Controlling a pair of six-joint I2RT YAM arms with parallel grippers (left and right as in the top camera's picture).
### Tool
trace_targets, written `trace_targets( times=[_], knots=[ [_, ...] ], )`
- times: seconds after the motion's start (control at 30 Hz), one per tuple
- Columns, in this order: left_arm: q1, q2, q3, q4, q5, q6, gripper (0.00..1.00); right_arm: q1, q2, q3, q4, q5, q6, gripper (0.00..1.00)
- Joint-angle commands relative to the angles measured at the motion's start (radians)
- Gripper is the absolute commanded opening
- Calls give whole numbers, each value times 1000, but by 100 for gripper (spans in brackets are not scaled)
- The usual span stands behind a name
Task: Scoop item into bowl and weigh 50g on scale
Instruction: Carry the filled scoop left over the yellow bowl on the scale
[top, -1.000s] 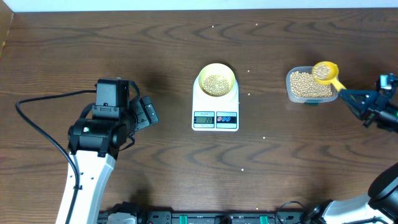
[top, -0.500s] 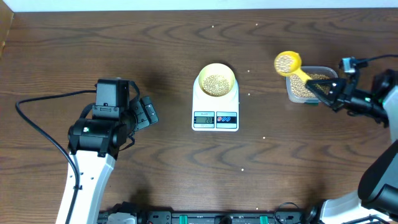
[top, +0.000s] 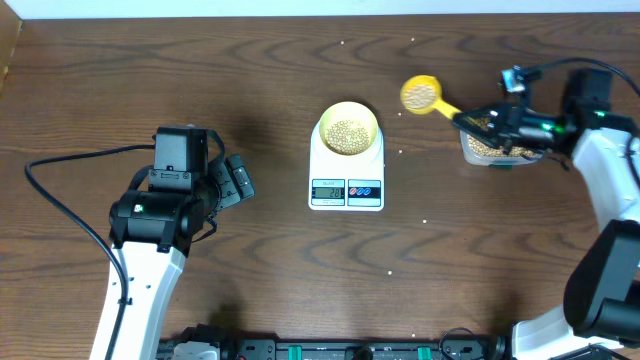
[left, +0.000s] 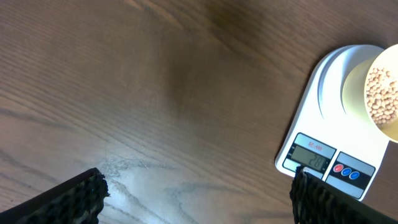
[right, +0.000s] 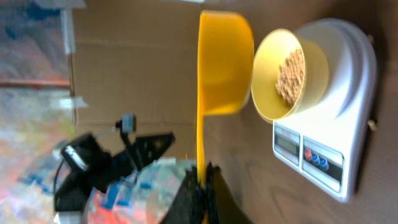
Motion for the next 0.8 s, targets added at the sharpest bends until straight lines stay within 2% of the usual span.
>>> trace_targets(
  times=[0.0, 0.1, 0.23, 0.47, 0.77],
  knots=[
    [6, 1, 11, -2, -17, -1, 96, 70, 6, 3, 131, 40, 295, 1],
    [6, 1, 11, -2, -17, -1, 96, 129, 6, 3, 245, 53, 345, 1],
    [6, 1, 11, -2, -17, -1, 96, 200, 6, 3, 252, 182, 339, 1],
    [6, 1, 11, -2, -17, -1, 96, 316, 6, 3, 191, 412, 134, 1],
    [6, 1, 11, -2, -17, -1, 96, 367, 6, 5, 137, 489, 48, 1]
  ],
)
